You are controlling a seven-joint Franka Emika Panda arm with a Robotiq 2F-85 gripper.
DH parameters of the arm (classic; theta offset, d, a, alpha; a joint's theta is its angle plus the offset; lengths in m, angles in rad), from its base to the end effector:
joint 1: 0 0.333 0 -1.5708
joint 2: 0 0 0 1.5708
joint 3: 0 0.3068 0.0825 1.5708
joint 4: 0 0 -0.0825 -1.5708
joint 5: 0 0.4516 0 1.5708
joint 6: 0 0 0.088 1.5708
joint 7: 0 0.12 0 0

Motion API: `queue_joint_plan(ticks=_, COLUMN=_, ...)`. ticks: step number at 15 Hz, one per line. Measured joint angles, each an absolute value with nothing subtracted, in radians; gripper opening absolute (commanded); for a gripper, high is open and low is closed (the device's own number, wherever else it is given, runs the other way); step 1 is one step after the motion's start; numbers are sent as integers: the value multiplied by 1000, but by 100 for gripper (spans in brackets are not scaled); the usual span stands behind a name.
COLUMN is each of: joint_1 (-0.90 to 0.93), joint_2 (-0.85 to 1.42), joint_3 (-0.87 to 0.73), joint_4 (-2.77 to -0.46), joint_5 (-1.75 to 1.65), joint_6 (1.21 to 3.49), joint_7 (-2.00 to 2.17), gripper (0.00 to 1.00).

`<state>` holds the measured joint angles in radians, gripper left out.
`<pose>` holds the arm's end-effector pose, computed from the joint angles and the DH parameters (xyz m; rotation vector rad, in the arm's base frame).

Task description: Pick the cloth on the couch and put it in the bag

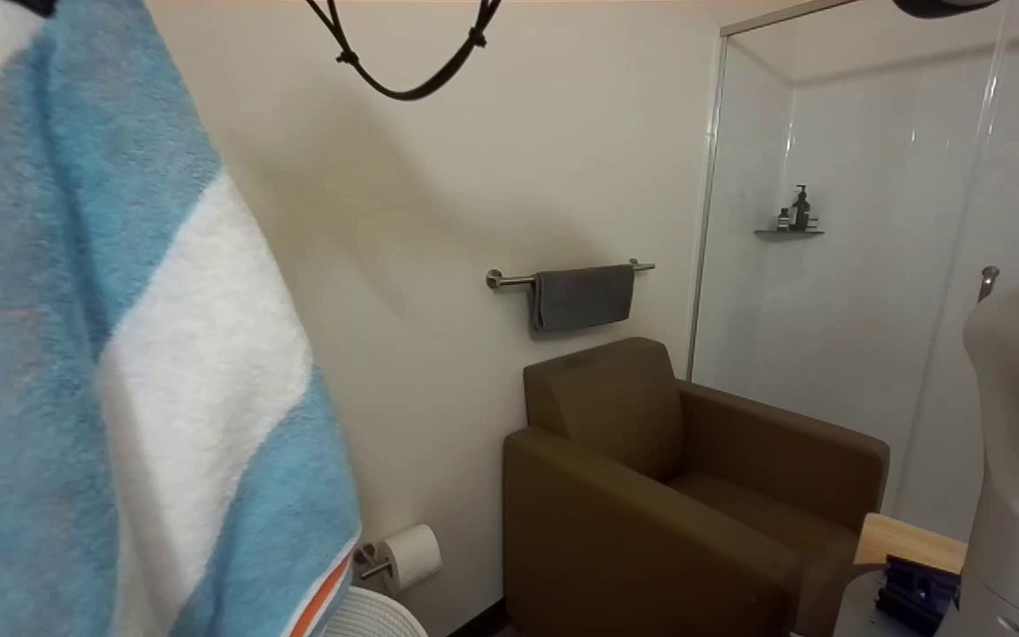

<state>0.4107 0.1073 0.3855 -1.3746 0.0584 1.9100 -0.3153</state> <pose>0.4863 0.4818 0.6842 -2.4648 -1.4999 -0.5868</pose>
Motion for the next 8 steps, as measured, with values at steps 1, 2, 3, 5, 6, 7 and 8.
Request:
queue_joint_plan(ticks=1, joint_1=422, joint_2=115, joint_3=392, joint_4=-1362, joint_5=55, joint_6=1910, joint_7=-323, gripper=9)
queue_joint_plan(ticks=2, joint_1=428, joint_2=121, joint_3=396, joint_4=-1355, joint_5=55, joint_6=1911, joint_7=-331, gripper=9)
queue_joint_plan(ticks=3, joint_1=431, joint_2=127, joint_3=398, joint_4=-1351, joint_5=55, joint_6=1911, joint_7=-337, gripper=9)
queue_joint_plan(ticks=5, joint_1=430, joint_2=142, joint_3=396, joint_4=-1351, joint_5=61, joint_6=1911, joint_7=-349, gripper=9)
queue_joint_plan(ticks=6, joint_1=427, joint_2=151, joint_3=395, joint_4=-1354, joint_5=72, joint_6=1912, joint_7=-358, gripper=9)
queue_joint_plan(ticks=7, joint_1=421, joint_2=161, joint_3=393, joint_4=-1359, joint_5=90, joint_6=1914, joint_7=-376, gripper=9)
queue_joint_plan(ticks=8, joint_1=415, joint_2=170, joint_3=391, joint_4=-1370, joint_5=114, joint_6=1924, joint_7=-402, gripper=9)
